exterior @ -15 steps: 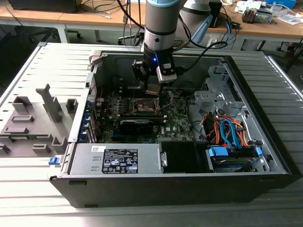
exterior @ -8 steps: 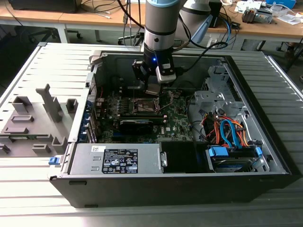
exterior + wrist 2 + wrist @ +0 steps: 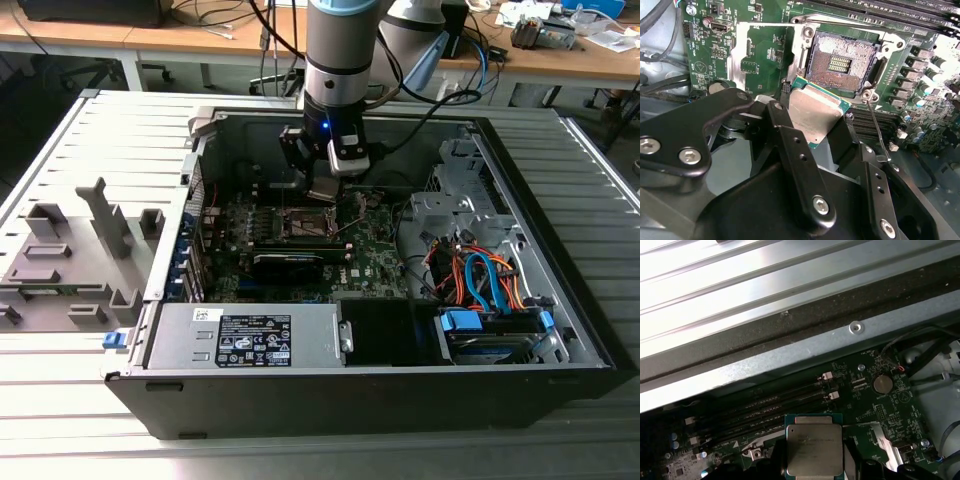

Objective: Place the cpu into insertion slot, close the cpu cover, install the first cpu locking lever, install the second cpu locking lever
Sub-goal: 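Place the cpu into insertion slot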

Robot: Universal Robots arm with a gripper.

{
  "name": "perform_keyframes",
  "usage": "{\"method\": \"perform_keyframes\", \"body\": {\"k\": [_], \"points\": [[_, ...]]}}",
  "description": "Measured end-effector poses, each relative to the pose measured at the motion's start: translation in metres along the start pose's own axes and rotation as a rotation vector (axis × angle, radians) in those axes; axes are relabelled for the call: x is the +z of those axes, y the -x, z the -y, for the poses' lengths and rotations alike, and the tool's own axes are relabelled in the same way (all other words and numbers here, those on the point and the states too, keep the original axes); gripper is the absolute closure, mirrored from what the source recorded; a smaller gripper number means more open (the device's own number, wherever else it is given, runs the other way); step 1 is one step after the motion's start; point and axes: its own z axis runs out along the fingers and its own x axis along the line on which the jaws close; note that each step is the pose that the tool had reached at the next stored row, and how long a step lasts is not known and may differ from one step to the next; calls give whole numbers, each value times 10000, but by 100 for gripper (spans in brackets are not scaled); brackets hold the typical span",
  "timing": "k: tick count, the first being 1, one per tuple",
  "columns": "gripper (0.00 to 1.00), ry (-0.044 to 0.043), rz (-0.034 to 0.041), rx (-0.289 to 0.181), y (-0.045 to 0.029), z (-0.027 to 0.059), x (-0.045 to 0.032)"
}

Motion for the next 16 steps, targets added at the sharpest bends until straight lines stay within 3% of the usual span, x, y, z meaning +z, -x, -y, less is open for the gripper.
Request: {"method": "perform_keyframes", "body": {"k": [16], "points": [[46,9,47,524,0,0,0]]}}
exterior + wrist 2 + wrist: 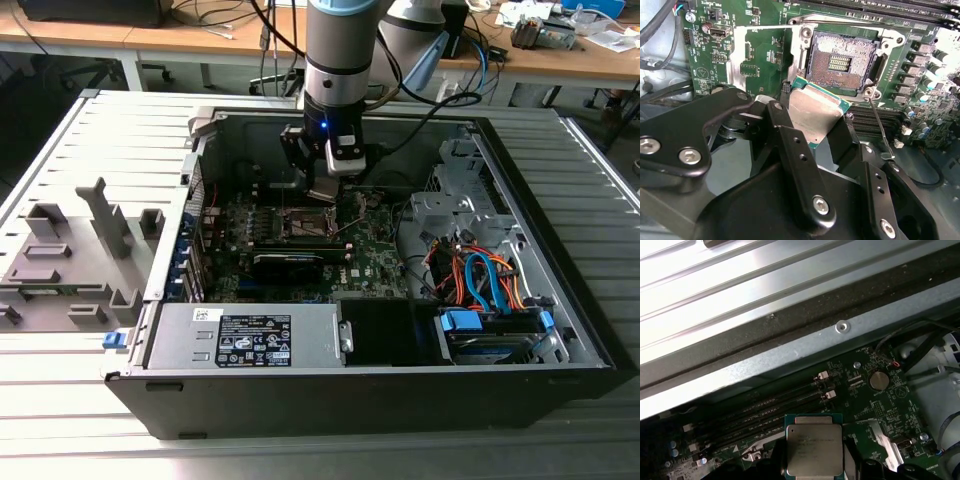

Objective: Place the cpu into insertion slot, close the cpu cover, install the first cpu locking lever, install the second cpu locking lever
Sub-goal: 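Place the cpu into insertion slot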

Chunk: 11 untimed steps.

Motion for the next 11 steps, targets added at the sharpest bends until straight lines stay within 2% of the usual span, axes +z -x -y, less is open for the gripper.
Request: {"method": "perform_keyframes", "body": {"k": [11], "points": [[46,7,36,397,0,0,1]]}}
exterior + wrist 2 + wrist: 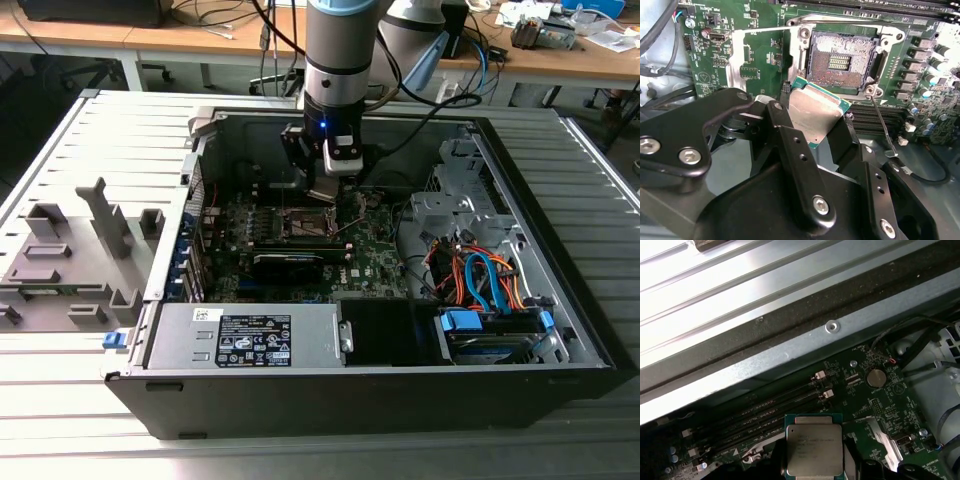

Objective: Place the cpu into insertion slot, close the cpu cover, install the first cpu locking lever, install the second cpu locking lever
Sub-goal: 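Place the cpu into insertion slot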

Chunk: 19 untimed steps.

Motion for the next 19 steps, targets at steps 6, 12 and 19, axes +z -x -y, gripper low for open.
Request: {"method": "perform_keyframes", "body": {"k": [6,12,19], "points": [[46,5,23,260,0,0,1],[46,9,42,473,0,0,1],[46,14,66,738,0,0,1]]}}
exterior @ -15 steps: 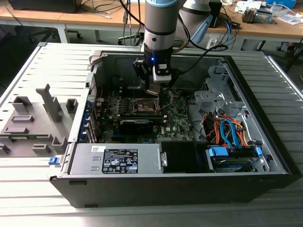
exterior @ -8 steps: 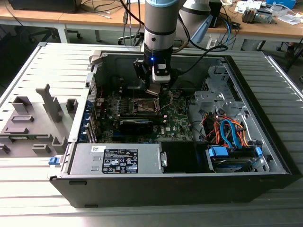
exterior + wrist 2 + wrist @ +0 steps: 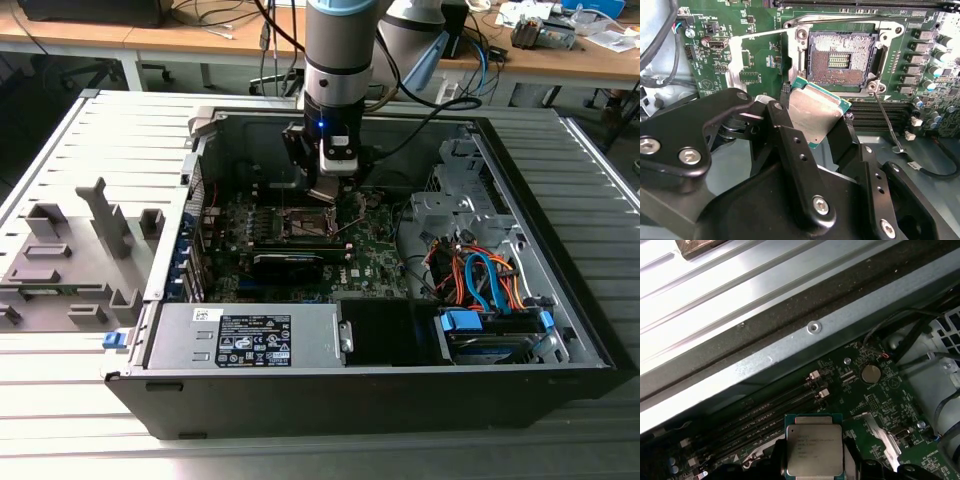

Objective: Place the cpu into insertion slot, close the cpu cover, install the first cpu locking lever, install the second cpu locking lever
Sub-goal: 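Place the cpu into insertion slot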

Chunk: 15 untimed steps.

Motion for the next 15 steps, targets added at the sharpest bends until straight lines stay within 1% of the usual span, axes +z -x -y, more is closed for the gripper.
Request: {"method": "perform_keyframes", "body": {"k": [7,15], "points": [[46,6,27,304,0,0,1],[46,11,47,527,0,0,1]]}}
